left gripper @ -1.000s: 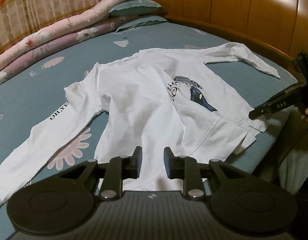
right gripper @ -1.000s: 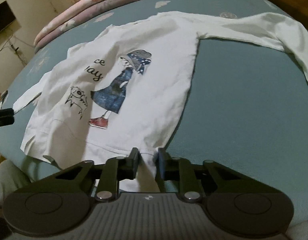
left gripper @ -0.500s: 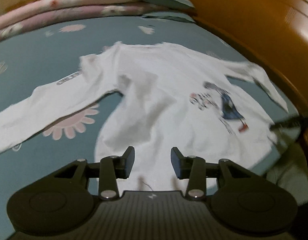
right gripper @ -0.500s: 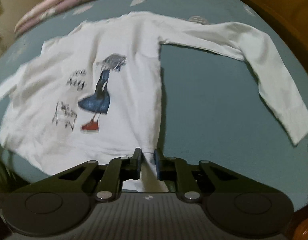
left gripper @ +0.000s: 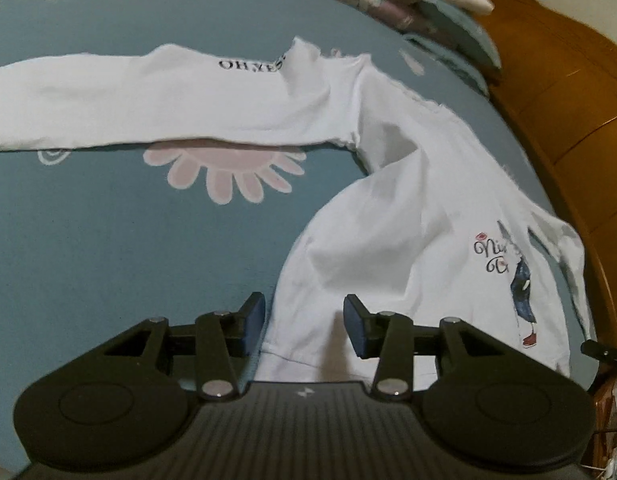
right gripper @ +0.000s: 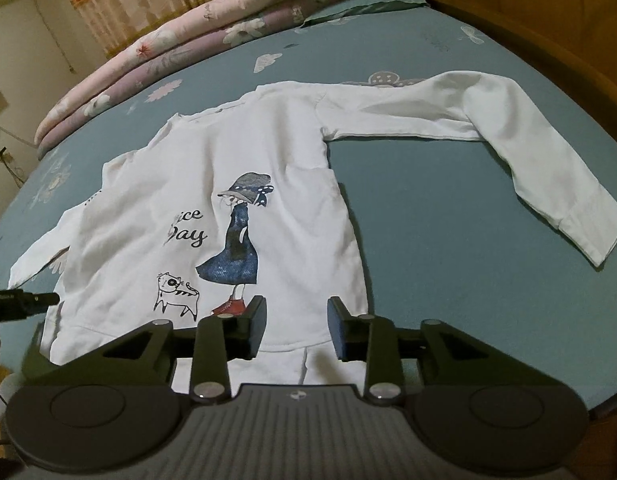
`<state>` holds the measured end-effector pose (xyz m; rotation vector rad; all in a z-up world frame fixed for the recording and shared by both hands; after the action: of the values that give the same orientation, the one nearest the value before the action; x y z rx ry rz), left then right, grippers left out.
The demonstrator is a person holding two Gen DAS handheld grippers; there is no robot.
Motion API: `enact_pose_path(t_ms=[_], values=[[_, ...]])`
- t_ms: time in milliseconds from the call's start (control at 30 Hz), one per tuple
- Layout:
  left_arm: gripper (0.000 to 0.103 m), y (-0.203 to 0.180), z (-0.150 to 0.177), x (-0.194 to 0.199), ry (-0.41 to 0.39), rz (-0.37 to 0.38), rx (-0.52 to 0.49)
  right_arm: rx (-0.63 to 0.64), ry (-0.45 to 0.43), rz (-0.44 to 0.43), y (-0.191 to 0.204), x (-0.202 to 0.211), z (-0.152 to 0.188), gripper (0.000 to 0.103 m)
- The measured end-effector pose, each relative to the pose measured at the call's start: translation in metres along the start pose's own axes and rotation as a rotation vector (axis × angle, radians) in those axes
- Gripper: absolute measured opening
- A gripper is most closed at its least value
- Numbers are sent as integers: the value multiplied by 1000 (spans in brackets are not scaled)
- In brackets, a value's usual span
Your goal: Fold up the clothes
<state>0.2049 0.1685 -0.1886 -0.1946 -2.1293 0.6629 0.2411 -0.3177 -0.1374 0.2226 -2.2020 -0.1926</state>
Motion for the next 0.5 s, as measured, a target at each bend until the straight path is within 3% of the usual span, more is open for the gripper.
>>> enact_pose_path(t_ms=[133,333,500], values=[[40,-5,-8,7,-3,46,6,-2,9,-9,5,-3,3,42],[45,16,-56,10,-155,238,237,3,13,-18,15,-6,3,45],[50,34,-80,-33,-172,369,426,4,21,-7,21,-9,0,47]])
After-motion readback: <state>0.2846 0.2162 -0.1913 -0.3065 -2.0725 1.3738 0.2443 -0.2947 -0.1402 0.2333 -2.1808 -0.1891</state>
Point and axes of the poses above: each gripper's, at about its wrist camera, not at the fingertips, and x roughly against the way its jaws point, y to its left, z to its underside, the point moved 3 cm from there along -x, roughly the way its jaws point, and after that the axes turned 7 degrees about z, right-handed, at the moved point
